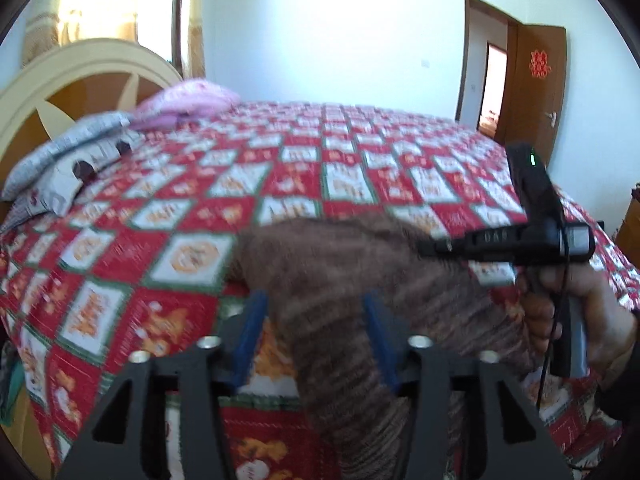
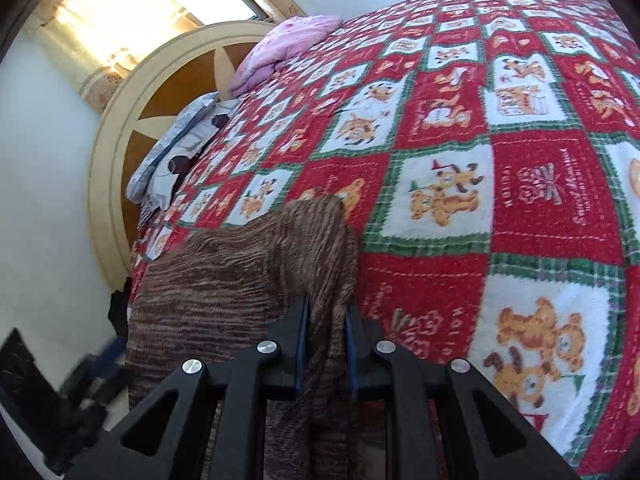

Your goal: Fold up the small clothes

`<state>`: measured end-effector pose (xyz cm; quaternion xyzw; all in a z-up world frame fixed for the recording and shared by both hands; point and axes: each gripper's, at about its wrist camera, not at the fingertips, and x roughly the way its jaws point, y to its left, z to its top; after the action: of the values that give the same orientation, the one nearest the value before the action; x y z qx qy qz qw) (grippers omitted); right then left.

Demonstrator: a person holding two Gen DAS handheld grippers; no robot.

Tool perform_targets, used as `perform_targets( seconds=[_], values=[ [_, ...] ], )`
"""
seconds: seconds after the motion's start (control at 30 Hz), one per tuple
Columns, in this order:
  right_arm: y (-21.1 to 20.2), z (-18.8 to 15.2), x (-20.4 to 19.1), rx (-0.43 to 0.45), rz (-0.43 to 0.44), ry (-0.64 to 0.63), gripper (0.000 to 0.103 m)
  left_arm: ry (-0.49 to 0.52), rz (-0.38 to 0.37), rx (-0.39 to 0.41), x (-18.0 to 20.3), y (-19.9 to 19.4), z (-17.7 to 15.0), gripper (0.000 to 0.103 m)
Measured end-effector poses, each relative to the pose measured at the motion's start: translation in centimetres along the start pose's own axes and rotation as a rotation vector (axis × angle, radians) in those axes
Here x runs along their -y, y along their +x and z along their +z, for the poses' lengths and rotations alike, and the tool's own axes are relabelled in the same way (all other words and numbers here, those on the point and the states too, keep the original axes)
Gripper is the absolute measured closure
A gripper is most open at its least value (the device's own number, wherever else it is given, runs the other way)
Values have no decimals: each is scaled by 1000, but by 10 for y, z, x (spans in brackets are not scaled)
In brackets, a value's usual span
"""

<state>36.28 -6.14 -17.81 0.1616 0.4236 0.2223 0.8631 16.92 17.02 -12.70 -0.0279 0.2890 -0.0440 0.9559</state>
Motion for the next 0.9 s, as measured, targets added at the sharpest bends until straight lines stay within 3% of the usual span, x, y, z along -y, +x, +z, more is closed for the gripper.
perform_targets(
  seconds=[0.07,0.17,0.27,0.33,0.37,0.47,0.6,0.7,0.8,0.9],
  values=[
    [-15,-1,-5,55,-29,-4,86,-16,52,16,-3,1,6,30],
    [-41,-7,-31,137,-6,-81,82,20,168,-37,0,24,8,30],
    [-53,-21,-61,123,90,-194,52,-26,235,-130,-16,59,-1,26],
    [-45,-30,-71,57,83,-241,50,-90,212,-141,-29,66,-4,16],
    [-36,-35,-69,16,20,-253,51,-96,212,-144,-30,66,-4,10],
    [-19,-46,-51,-50,-63,-240,52,-95,204,-157,-34,68,-4,6],
    [-18,-48,-44,-41,-99,-254,51,-101,218,-120,-34,71,-10,0],
    [-17,-45,-47,-47,-130,-270,51,-183,170,-111,-42,70,-12,0],
    [-28,-48,-48,-47,-172,-187,50,-201,179,-108,-41,51,-9,0],
    [-56,-56,-51,48,-163,-135,50,-165,199,-41,-34,15,-5,1]
  ],
)
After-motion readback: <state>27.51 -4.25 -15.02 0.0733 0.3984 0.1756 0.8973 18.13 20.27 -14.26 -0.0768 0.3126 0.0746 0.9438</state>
